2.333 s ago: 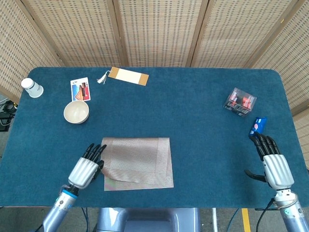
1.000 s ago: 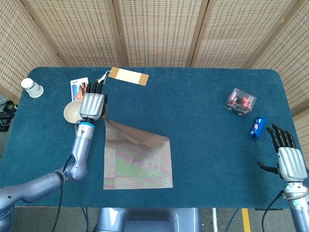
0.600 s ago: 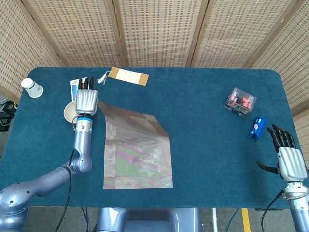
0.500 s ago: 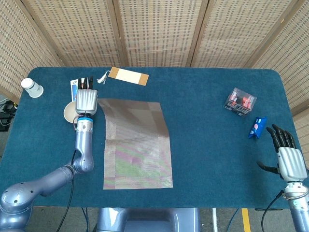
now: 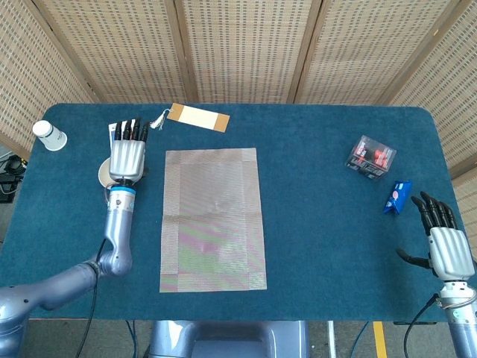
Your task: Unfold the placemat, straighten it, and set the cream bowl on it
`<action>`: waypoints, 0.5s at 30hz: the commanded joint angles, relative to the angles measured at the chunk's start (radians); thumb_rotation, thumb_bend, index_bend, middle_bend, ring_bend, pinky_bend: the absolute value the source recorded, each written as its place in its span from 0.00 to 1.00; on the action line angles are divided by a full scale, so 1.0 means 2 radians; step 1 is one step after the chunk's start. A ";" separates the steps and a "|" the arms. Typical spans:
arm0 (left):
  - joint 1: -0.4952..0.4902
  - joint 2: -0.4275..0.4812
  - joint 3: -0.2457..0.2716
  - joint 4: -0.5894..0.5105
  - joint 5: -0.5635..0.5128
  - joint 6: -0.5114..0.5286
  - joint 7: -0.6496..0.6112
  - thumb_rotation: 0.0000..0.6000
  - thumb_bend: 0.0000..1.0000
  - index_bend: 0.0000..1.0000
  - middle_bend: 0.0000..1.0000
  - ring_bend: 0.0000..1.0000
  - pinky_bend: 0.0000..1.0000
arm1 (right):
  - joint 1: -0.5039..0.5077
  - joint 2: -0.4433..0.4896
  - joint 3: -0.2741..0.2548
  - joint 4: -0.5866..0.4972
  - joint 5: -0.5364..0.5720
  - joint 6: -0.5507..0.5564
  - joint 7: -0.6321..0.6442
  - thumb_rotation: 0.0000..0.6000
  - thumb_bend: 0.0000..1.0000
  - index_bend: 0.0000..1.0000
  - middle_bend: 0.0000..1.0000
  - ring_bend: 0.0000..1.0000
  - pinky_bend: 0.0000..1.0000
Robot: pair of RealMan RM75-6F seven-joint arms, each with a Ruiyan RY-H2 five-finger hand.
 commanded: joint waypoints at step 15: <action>0.258 0.213 0.189 -0.295 0.200 0.221 -0.163 1.00 0.13 0.00 0.00 0.00 0.00 | 0.002 -0.007 -0.025 -0.011 -0.034 -0.004 -0.036 1.00 0.05 0.07 0.00 0.00 0.00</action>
